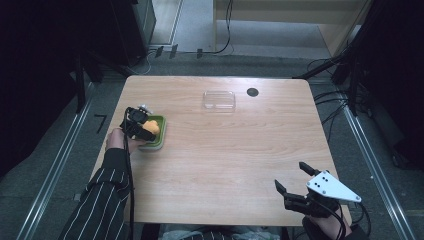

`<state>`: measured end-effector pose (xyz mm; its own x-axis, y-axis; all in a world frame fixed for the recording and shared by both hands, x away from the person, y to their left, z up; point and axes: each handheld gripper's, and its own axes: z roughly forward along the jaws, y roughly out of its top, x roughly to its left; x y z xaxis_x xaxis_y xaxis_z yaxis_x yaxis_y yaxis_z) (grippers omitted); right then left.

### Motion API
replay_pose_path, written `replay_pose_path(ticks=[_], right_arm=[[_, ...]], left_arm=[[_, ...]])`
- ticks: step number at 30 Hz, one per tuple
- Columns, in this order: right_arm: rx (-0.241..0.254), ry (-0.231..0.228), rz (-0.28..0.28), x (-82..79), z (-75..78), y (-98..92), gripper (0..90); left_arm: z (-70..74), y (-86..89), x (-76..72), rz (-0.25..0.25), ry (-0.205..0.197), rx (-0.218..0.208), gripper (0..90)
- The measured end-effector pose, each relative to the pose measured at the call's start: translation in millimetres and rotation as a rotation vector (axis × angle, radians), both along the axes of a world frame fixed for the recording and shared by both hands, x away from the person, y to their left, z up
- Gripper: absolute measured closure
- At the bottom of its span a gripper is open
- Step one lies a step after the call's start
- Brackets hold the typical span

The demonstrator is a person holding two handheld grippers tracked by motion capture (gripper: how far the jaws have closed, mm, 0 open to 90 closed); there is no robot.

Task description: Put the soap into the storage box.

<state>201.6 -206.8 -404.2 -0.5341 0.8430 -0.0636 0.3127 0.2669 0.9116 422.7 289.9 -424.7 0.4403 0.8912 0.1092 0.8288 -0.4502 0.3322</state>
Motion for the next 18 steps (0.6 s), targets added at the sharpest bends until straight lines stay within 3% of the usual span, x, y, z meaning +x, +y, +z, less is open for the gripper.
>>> replay_pose_path(ticks=[18], right_arm=[[0.0,-0.002,0.002,-0.2,0.0,0.1,13.5]], left_arm=[[-6.5,-1.9,1.4,0.019,0.003,0.012,39.4]])
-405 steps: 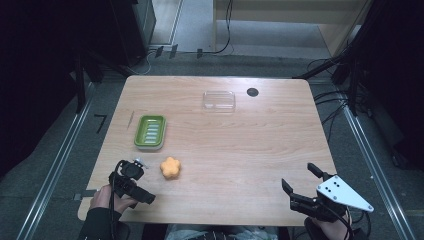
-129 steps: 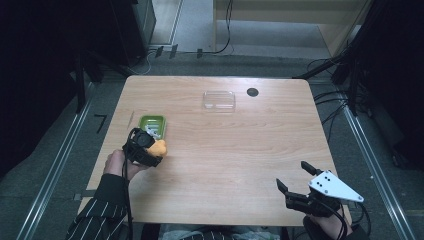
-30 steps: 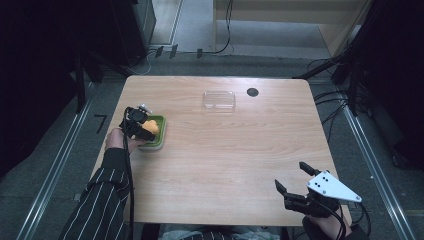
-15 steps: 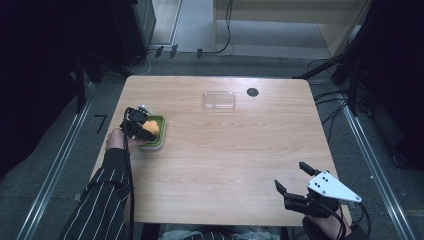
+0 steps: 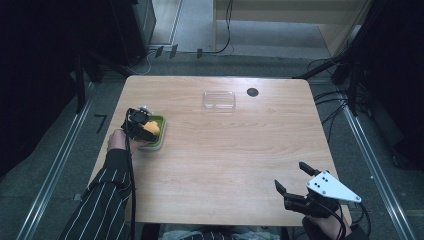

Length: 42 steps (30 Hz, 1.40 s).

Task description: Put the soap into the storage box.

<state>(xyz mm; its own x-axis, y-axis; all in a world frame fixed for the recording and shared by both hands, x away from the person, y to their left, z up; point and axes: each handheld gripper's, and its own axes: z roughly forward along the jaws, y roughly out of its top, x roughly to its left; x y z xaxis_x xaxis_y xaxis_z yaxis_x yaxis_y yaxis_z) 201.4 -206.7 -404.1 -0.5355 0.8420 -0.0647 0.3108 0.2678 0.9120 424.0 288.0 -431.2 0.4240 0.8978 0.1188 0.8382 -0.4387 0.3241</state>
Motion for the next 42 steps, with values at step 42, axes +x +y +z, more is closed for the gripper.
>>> replay_pose_path(ticks=[42], right_arm=[[0.001,-0.001,-0.003,0.1,0.2,-1.4,13.4]], left_arm=[[8.3,-1.9,-4.7,0.07,-0.013,0.019,20.0]])
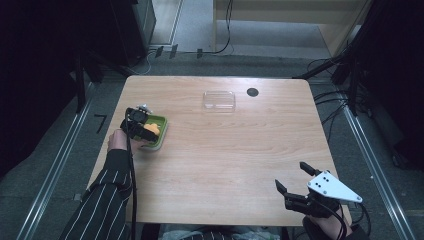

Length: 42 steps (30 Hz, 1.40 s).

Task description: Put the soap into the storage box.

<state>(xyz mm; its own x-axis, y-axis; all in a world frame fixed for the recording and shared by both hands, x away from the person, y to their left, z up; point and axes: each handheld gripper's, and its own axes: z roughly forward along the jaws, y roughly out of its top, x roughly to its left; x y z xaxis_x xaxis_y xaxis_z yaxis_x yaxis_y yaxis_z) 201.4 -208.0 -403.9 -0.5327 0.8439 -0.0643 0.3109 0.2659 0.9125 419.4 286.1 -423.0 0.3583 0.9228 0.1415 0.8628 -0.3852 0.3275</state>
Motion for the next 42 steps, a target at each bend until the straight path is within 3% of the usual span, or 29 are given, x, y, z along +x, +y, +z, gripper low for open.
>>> replay_pose_path(ticks=[13,23,42], right_arm=[[0.0,-0.001,0.001,0.0,0.2,1.0,13.4],[-0.001,-0.004,0.0,0.1,0.2,0.4,13.4],[0.001,-0.005,-0.001,0.6,0.2,-0.3,13.4]], left_arm=[[10.7,3.0,-13.2,-0.005,0.02,-0.029,13.7],[10.2,0.4,-25.2,-0.027,0.067,-0.02,7.8],[10.7,-14.8,-49.6,-0.09,0.105,-0.002,1.9]])
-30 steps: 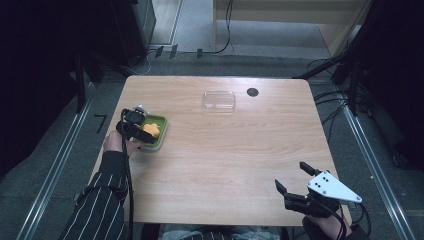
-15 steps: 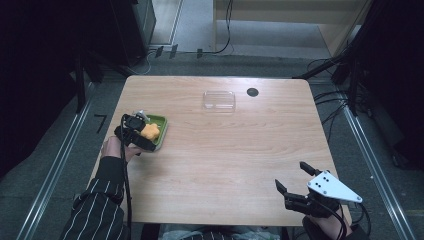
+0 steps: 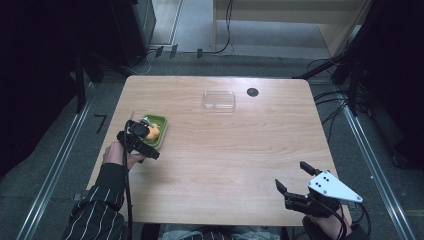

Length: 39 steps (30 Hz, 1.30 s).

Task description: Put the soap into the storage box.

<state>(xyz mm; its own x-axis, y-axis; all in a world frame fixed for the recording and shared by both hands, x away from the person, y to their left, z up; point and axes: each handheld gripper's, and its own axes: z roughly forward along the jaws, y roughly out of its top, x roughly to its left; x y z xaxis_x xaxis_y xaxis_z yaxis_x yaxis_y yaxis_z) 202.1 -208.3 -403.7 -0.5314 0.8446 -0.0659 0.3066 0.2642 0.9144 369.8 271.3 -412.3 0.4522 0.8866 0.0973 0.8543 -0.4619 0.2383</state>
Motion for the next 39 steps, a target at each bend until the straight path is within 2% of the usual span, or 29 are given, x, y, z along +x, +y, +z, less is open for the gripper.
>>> replay_pose_path(ticks=[5,12,16,21,30,35,39], right_arm=[[0.0,-0.001,0.001,-0.1,0.0,0.2,13.4],[0.001,-0.001,0.001,-0.1,0.0,0.5,13.4],[0.006,0.0,-0.002,-0.2,0.1,0.0,13.4],[0.0,0.0,0.001,-0.6,0.1,0.5,13.4],[0.002,-0.003,0.0,-0.8,0.0,-0.3,13.4],[0.002,-0.002,0.0,-1.3,-0.1,0.0,13.4],[0.005,-0.003,-0.006,-1.4,0.0,-0.5,13.4]], left_arm=[[-3.4,-3.2,-10.7,-0.014,0.022,-0.002,1.6],[-5.1,-7.4,-24.4,-0.023,0.026,0.007,1.6],[-7.9,-10.0,-32.2,-0.044,0.049,0.013,1.6],[-8.7,-15.8,-43.7,-0.063,0.046,0.018,1.6],[-17.1,-22.0,-60.0,-0.093,0.097,0.008,1.6],[-20.5,-23.4,-67.7,-0.103,0.1,0.009,1.6],[-17.9,-22.0,-67.0,-0.116,0.079,-0.019,0.0]])
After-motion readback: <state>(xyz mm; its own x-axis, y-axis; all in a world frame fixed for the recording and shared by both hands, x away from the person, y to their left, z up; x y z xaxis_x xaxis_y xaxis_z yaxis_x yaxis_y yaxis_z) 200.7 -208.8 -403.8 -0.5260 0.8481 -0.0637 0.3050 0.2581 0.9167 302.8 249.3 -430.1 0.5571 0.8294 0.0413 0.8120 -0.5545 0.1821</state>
